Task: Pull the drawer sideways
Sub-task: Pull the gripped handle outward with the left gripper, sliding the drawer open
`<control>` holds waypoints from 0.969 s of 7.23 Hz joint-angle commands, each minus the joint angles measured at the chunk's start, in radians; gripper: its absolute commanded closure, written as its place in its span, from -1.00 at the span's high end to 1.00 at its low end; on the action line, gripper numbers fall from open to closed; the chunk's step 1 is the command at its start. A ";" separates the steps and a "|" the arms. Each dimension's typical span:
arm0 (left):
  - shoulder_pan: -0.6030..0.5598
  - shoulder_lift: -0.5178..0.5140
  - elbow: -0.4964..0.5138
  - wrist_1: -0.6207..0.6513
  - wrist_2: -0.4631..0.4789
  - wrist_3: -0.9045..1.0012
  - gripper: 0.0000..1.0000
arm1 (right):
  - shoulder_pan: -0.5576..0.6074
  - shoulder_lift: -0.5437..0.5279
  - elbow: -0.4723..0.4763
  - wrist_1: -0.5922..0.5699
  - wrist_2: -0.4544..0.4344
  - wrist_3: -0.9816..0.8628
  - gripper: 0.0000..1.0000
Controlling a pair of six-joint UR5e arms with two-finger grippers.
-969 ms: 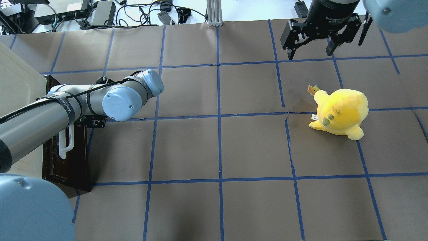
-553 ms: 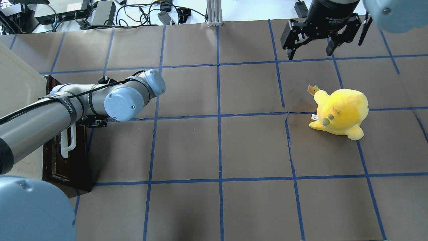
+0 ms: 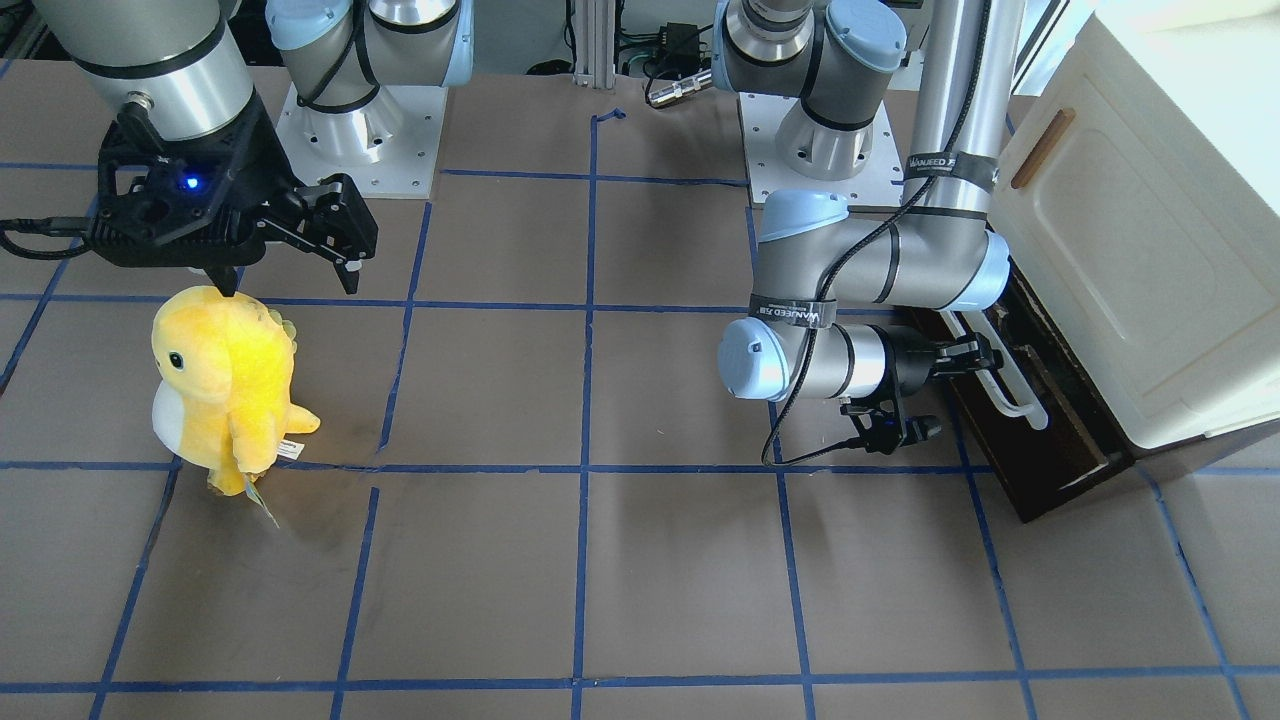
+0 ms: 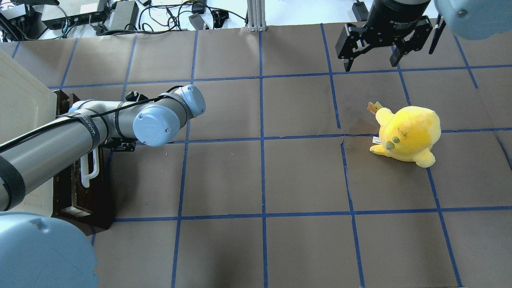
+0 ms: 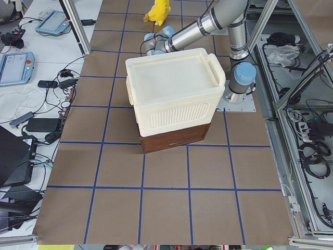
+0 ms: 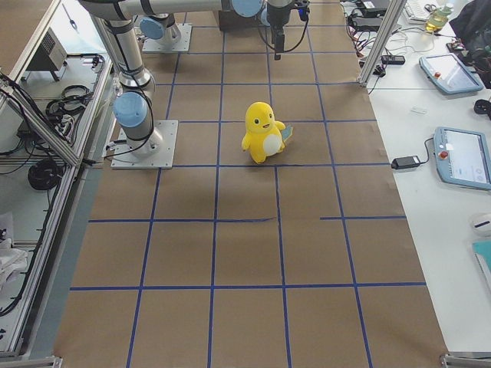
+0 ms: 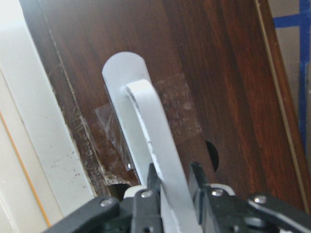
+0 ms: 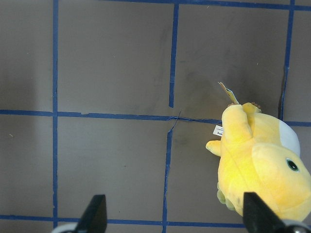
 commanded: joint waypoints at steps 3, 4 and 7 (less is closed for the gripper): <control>-0.041 -0.011 0.065 0.010 -0.062 0.035 -0.75 | 0.000 0.000 0.000 0.000 0.000 0.001 1.00; -0.041 -0.011 0.065 0.011 -0.063 0.036 -0.75 | 0.000 0.000 0.000 0.000 0.000 -0.001 1.00; -0.063 -0.011 0.092 0.011 -0.088 0.037 -0.75 | 0.000 0.000 0.000 0.000 0.000 -0.001 1.00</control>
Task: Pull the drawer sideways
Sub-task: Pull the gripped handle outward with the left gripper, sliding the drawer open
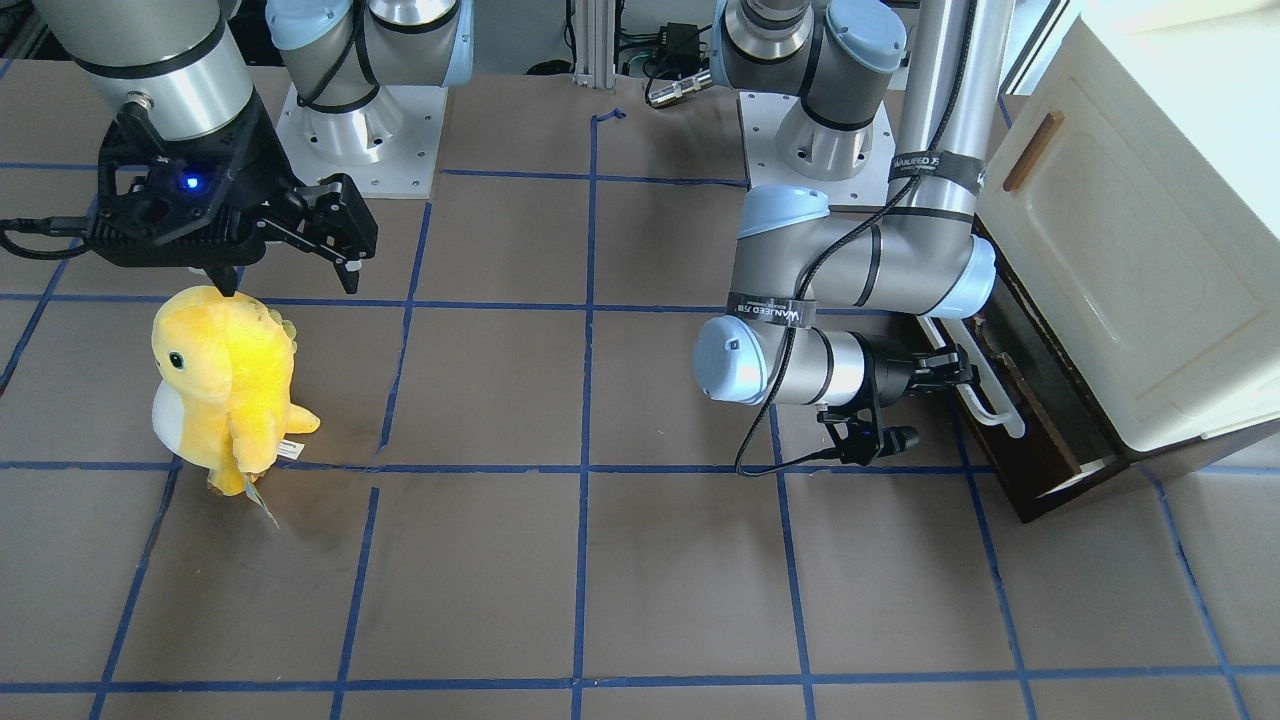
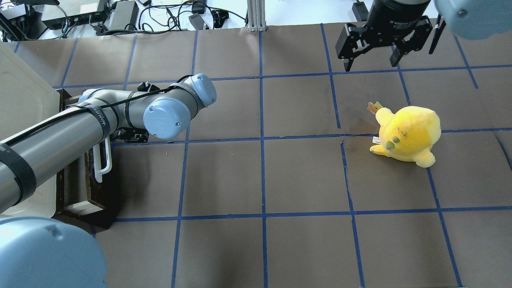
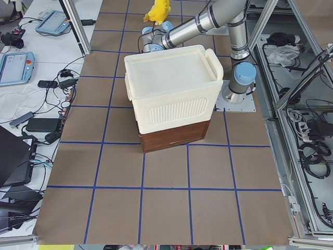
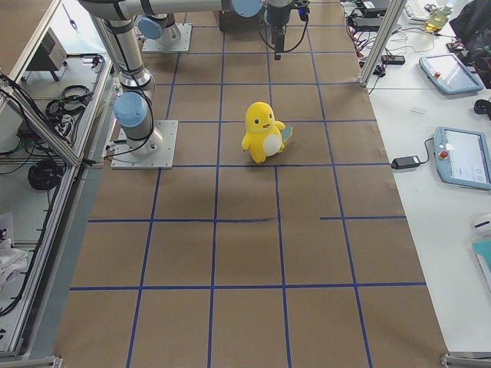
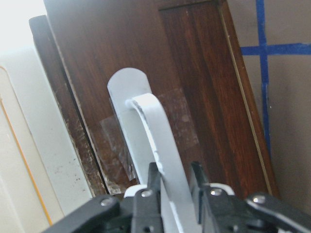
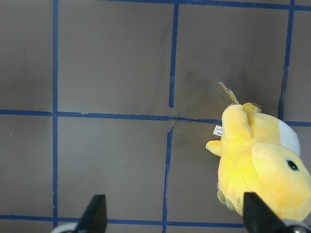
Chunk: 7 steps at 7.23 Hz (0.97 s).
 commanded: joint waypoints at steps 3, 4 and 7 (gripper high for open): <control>-0.025 0.000 0.030 0.000 -0.023 0.007 -0.75 | 0.000 0.000 0.000 0.000 0.000 0.000 1.00; -0.030 0.000 0.031 0.009 -0.021 0.051 -0.75 | 0.000 0.000 0.000 0.000 0.000 0.000 1.00; -0.041 0.000 0.031 0.052 -0.026 0.054 -0.75 | 0.000 0.000 0.000 0.000 0.000 0.000 1.00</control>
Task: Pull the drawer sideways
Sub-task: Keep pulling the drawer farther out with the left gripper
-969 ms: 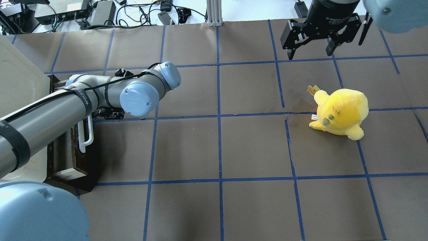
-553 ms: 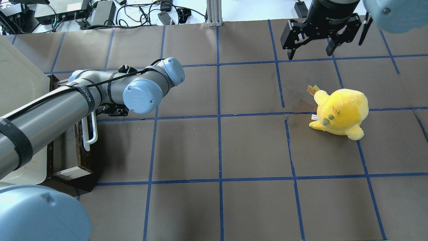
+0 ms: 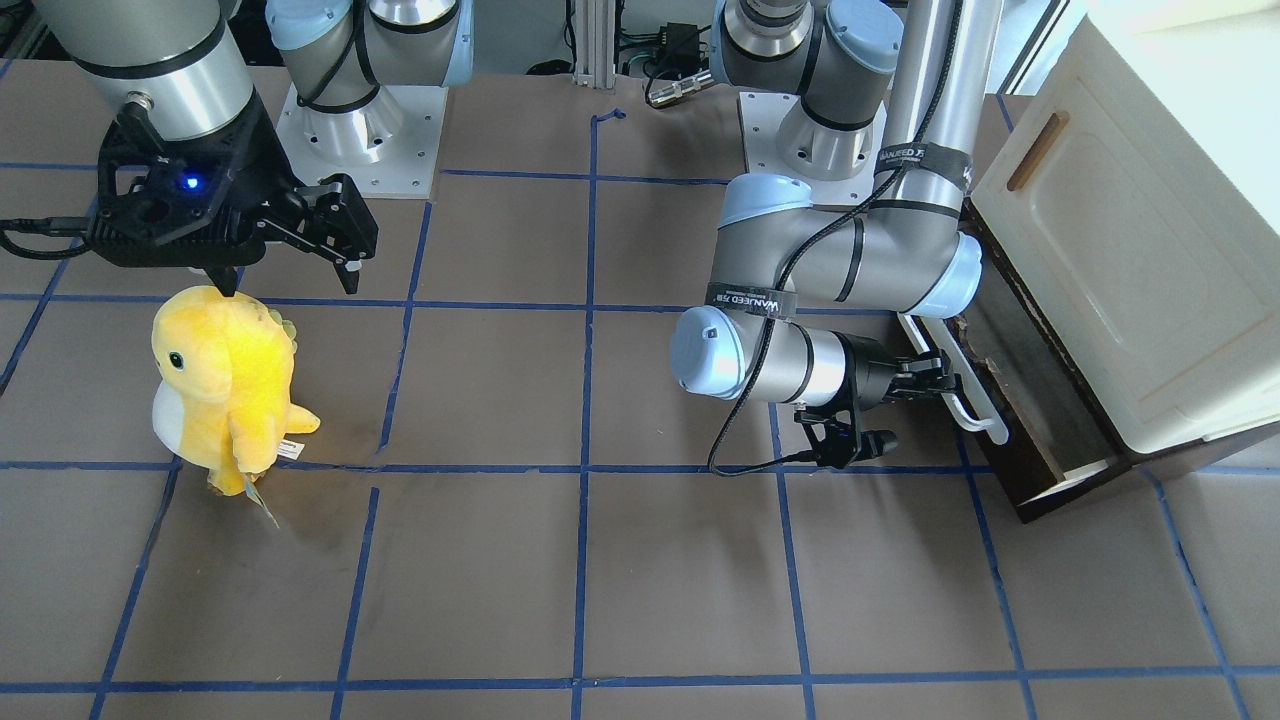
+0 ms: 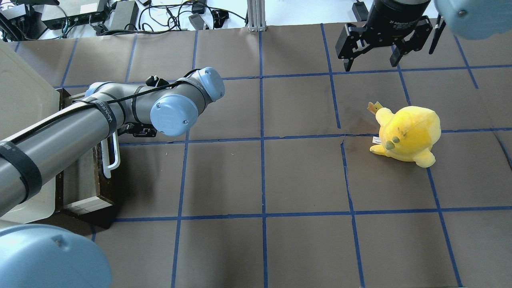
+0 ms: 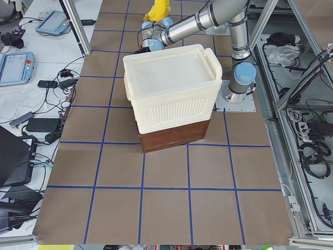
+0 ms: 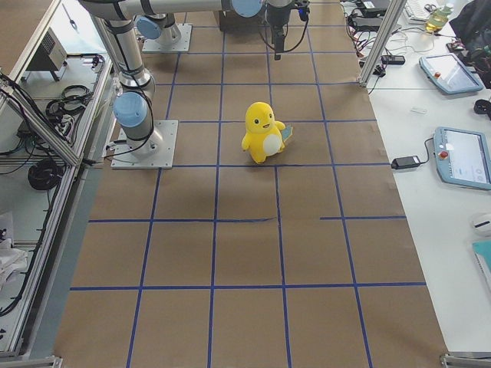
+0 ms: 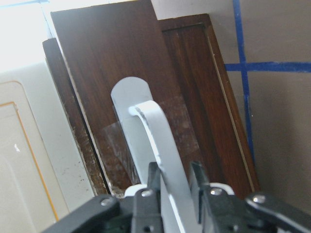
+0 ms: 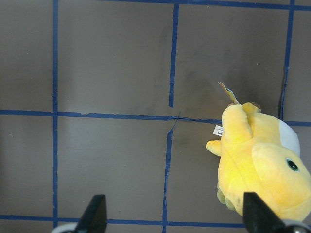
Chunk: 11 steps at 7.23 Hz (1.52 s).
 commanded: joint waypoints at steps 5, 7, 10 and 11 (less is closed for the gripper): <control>-0.017 0.000 0.026 0.029 -0.028 0.019 -0.75 | 0.000 0.000 0.000 0.000 0.000 0.000 1.00; -0.018 0.000 0.013 0.017 -0.028 0.008 -0.34 | 0.000 0.000 0.000 0.000 0.000 0.000 1.00; -0.017 0.002 -0.003 0.028 -0.022 0.012 -0.16 | 0.000 0.000 0.000 0.000 0.000 0.000 1.00; -0.012 0.000 -0.029 0.017 -0.015 0.007 -0.16 | 0.000 0.000 0.000 0.000 0.000 0.000 1.00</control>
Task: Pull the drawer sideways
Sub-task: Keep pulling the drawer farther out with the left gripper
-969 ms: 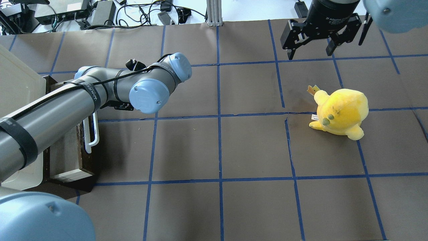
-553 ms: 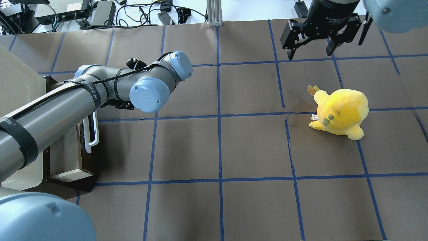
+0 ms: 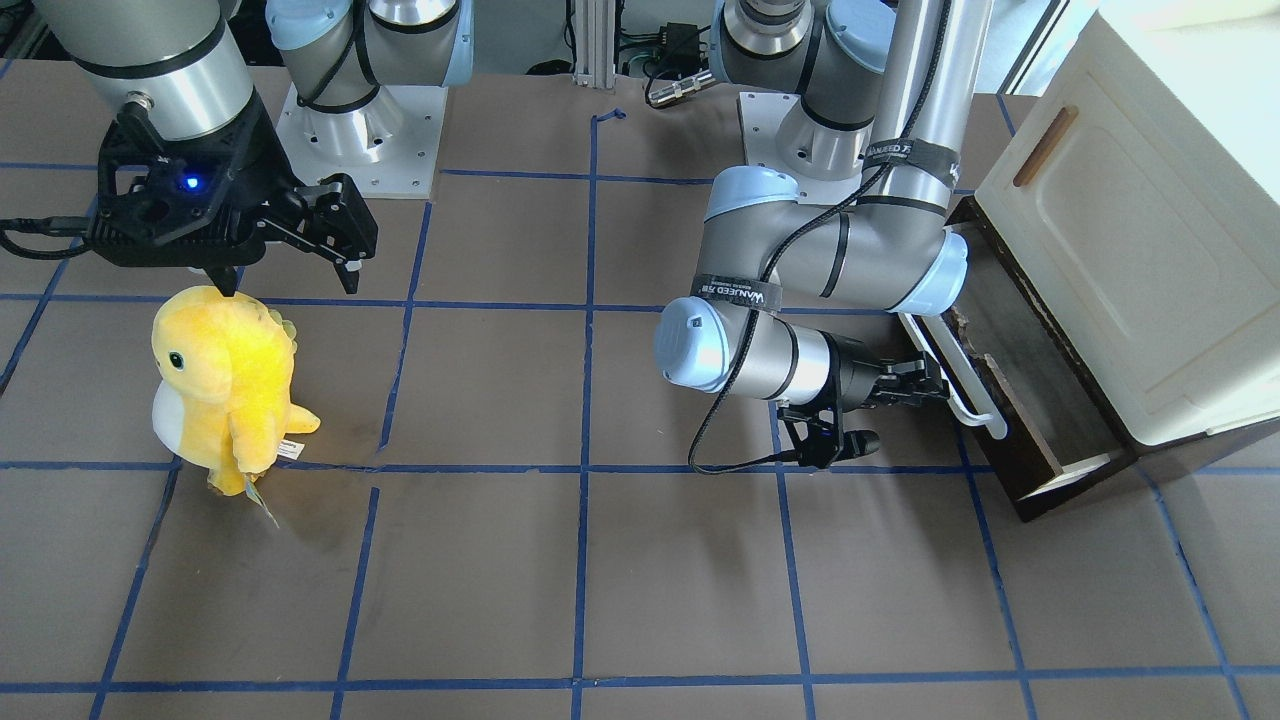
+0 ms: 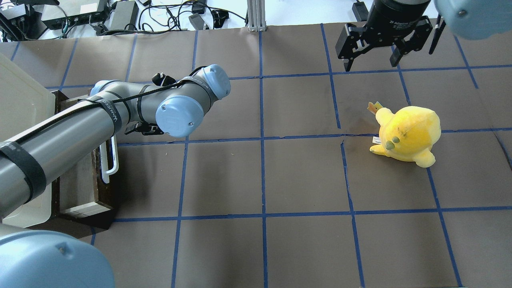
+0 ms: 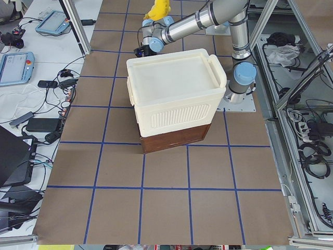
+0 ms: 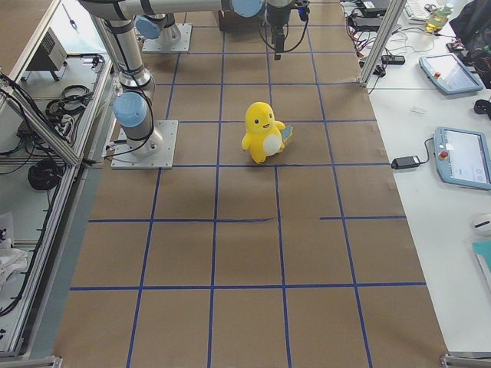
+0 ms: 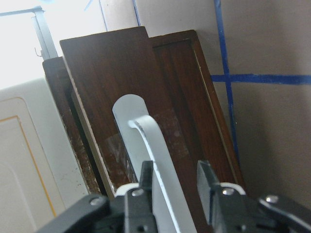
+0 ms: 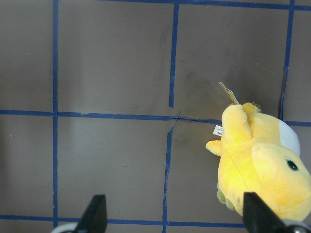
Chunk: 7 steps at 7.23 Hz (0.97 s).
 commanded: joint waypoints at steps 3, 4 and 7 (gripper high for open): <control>0.005 0.004 -0.027 0.004 0.008 0.006 -0.16 | 0.000 0.000 0.000 0.000 0.000 0.000 1.00; 0.005 0.002 -0.017 0.004 0.010 0.006 -0.16 | 0.000 0.000 0.000 0.000 0.000 0.000 1.00; 0.005 0.002 -0.017 -0.002 0.013 0.008 -0.16 | 0.000 0.000 0.000 0.000 0.000 0.000 1.00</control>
